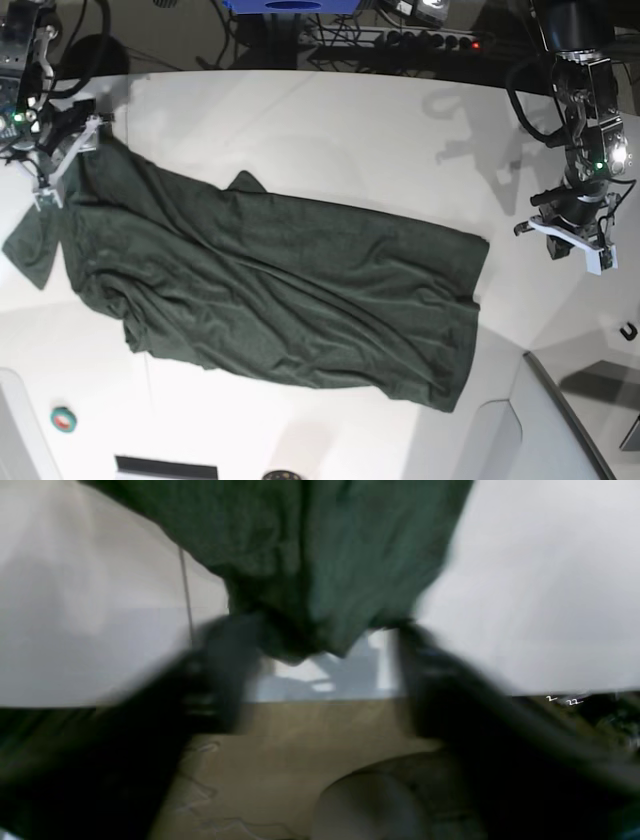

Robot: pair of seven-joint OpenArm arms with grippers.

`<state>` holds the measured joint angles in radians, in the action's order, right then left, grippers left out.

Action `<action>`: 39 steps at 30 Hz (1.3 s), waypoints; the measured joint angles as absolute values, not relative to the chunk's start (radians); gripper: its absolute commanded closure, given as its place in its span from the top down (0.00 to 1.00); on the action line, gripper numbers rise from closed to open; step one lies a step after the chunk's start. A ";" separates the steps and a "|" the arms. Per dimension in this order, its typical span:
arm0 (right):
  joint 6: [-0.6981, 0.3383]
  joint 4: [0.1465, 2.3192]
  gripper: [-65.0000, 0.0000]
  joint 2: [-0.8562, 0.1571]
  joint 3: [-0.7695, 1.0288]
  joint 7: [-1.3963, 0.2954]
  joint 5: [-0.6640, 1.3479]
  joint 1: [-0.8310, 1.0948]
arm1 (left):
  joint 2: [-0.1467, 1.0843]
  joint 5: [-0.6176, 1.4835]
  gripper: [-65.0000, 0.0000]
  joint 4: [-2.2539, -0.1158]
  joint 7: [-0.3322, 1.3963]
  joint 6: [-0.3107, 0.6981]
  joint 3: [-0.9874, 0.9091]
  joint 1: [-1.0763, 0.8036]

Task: Layout the t-shirt on the table in an organized manner, then fold the t-shirt properly
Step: 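Grasp the shirt corner nearest the right gripper and pull it outward, then release the corner and move the right gripper over the shirt's middle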

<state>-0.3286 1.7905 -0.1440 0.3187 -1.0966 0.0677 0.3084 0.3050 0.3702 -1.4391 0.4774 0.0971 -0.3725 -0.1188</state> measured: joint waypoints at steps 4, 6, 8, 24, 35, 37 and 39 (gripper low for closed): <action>-0.327 1.918 0.82 -0.129 0.321 -1.104 0.074 0.319 | 0.302 0.371 0.00 -1.440 0.478 0.099 -0.371 -0.117; -0.328 1.914 0.74 -0.130 0.311 -1.096 0.068 0.295 | 0.305 0.371 0.00 -1.440 0.479 0.099 -0.372 -0.117; -0.331 1.861 0.69 -0.141 0.310 -1.044 0.076 0.217 | 0.305 0.370 0.00 -1.440 0.476 0.089 -0.374 -0.117; -0.316 0.937 0.69 -0.265 0.087 -0.548 0.051 -0.289 | 0.315 0.370 0.00 -1.441 0.467 0.101 -0.342 -0.187; -0.238 1.579 0.69 -0.233 -0.213 -0.697 0.051 0.077 | 0.406 0.370 0.00 -1.347 0.345 0.106 -0.543 -0.397; -0.242 1.644 0.69 -0.213 -0.287 -0.757 0.080 0.115 | 0.405 0.373 0.00 -1.378 0.335 0.112 -0.539 -0.405; -0.204 1.687 0.69 -0.212 -0.363 -0.771 0.078 0.098 | 0.409 0.373 0.00 -1.391 0.328 0.105 -0.545 -0.408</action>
